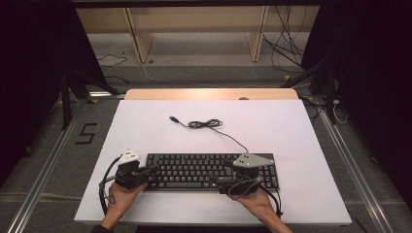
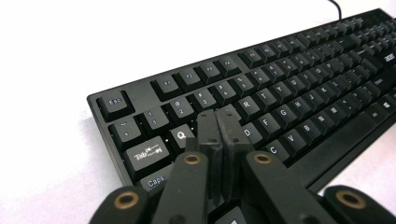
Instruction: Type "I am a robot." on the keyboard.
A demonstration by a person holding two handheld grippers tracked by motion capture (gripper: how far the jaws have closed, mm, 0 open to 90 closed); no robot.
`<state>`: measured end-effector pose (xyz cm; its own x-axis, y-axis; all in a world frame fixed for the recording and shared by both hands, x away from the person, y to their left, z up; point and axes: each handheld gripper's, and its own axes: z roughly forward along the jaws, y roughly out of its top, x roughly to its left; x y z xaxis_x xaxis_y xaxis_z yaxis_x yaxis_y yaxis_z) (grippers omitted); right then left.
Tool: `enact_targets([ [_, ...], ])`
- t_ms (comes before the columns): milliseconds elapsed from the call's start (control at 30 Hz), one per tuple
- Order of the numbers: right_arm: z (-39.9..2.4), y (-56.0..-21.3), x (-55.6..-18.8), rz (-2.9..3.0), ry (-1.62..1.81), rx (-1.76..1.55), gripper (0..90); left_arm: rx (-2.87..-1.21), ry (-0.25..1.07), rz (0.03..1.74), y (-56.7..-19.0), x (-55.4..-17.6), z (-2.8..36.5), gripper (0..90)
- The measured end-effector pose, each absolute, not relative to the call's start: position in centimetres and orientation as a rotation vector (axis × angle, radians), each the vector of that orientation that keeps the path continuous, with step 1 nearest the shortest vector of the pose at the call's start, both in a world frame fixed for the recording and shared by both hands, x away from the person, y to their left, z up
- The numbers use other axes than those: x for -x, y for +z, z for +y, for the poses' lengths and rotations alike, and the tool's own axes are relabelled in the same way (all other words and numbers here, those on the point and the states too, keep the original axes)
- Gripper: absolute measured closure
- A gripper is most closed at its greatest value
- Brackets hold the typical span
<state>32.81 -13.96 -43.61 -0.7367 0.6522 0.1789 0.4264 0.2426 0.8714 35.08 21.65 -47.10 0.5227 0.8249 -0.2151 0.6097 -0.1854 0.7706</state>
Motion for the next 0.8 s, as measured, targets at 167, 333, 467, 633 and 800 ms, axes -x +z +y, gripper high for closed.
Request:
enact_targets([
  [167,-13.86,-43.66,-32.83,2.293,1.495,-1.012,25.5,-1.883,0.304,1.173,-46.93,-34.97,21.74,84.0],
  [333,-13.76,-43.71,-32.89,2.297,1.493,-1.012,25.5,-1.862,0.298,1.167,-46.73,-34.82,21.85,76.0],
  [467,-13.65,-43.79,-32.94,2.3,1.489,-1.009,25.5,-1.831,0.283,1.165,-46.58,-34.71,22.03,69.5],
  [633,-13.51,-43.88,-33.02,2.303,1.485,-1.009,25.5,-1.813,0.276,1.155,-46.35,-34.52,22.17,58.3],
  [800,-13.11,-44.03,-33.15,2.314,1.477,-1.003,28.4,-1.798,0.27,1.148,-46.16,-34.27,22.11,47.0],
])
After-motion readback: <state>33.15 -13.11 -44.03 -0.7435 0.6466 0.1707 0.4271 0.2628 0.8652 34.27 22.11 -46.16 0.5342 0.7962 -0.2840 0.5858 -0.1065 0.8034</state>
